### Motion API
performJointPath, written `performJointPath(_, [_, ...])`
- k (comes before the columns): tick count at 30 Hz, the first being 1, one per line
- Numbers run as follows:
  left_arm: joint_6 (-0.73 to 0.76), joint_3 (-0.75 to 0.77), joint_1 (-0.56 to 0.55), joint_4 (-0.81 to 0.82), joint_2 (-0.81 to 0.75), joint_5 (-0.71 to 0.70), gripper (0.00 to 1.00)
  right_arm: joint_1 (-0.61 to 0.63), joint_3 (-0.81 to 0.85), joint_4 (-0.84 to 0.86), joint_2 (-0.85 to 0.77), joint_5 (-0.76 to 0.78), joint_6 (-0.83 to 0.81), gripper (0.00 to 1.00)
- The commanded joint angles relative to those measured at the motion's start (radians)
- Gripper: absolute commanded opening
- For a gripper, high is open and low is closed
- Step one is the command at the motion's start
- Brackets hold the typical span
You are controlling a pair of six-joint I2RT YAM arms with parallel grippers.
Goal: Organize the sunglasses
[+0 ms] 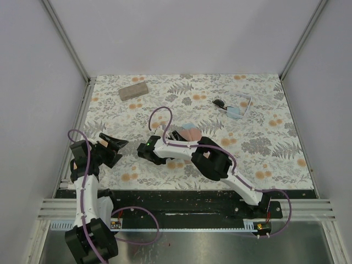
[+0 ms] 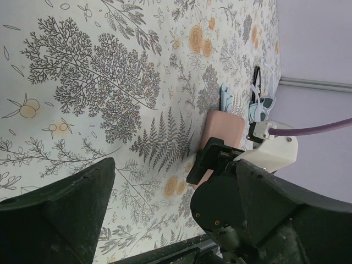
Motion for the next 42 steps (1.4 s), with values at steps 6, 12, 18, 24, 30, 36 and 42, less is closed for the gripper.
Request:
performJointPath(6, [0.031, 0.011, 0.006, 0.015, -0.064, -0.004, 0.94, -0.01, -0.104, 0.136, -0.233, -0.056, -0.014, 0.7])
performJointPath(12, [0.034, 0.013, 0.006, 0.009, -0.084, -0.007, 0.94, -0.045, -0.211, 0.25, -0.423, -0.115, -0.056, 0.7])
performJointPath(18, [0.036, 0.01, 0.004, 0.017, -0.073, 0.001, 0.94, -0.111, -0.436, 0.502, -0.657, -0.285, -0.169, 0.94])
performJointPath(24, [0.031, 0.004, 0.004, 0.032, -0.073, -0.002, 0.94, -0.079, -0.342, 0.378, -0.519, -0.207, -0.214, 0.99])
performJointPath(30, [0.033, 0.002, 0.004, 0.035, -0.075, 0.006, 0.94, -0.022, -0.118, 0.118, -0.243, -0.08, -0.122, 0.99])
performJointPath(36, [0.033, -0.001, 0.003, 0.04, -0.072, 0.015, 0.94, -0.021, -0.119, 0.106, -0.149, -0.044, -0.083, 0.99])
performJointPath(42, [0.033, -0.004, 0.003, 0.052, -0.065, 0.023, 0.94, -0.042, -0.165, 0.072, -0.128, -0.007, -0.03, 0.99])
